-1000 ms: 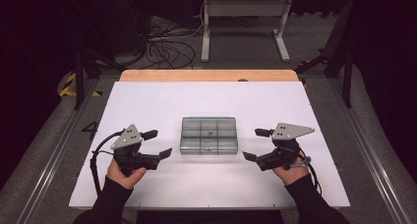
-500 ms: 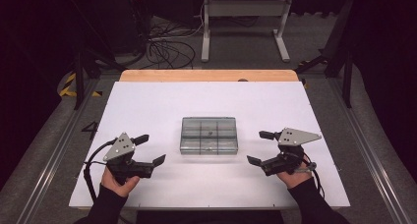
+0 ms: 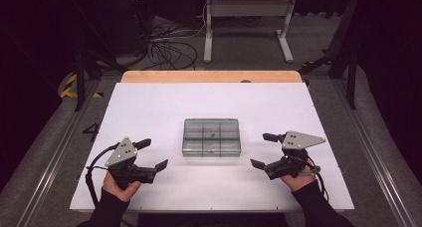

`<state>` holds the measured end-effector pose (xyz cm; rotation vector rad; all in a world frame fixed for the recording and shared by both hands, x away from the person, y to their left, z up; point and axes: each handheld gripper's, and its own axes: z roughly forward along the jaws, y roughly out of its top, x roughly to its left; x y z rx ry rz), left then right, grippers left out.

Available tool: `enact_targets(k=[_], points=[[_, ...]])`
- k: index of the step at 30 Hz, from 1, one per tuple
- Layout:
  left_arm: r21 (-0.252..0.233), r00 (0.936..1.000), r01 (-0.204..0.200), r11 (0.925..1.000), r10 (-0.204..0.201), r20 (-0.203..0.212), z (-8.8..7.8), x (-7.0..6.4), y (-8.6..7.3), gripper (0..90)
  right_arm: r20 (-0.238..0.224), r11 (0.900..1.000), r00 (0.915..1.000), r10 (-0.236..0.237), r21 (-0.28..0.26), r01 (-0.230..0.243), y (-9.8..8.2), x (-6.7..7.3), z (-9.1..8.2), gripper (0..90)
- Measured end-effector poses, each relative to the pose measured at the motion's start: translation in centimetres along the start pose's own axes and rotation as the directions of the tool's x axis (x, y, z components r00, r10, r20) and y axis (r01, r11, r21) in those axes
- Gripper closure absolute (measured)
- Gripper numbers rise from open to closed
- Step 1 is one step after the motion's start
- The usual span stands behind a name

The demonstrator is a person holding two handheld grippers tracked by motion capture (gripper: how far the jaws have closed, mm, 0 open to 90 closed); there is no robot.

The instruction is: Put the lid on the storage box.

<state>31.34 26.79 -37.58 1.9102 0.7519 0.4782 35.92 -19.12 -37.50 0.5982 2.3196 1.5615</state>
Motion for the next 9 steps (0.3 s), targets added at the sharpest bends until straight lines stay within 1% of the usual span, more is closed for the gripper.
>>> enact_targets(k=[1,4,9], points=[[-0.001,1.0000,0.007,1.0000,-0.007,0.002,0.01,0.00,-0.04,11.0,0.000,1.000,1.0000,-0.001,0.001,0.001,0.01,0.01,0.02,5.4],[-0.002,1.0000,0.008,1.0000,-0.008,0.002,0.03,0.14,-0.09,11.2,0.001,1.000,1.0000,-0.001,0.000,0.001,0.01,0.02,0.01,5.4],[0.001,1.0000,-0.001,1.0000,0.001,-0.001,0.00,0.10,-0.12,11.3,0.001,1.000,1.0000,0.001,-0.002,-0.001,-0.02,0.00,0.02,5.4]])
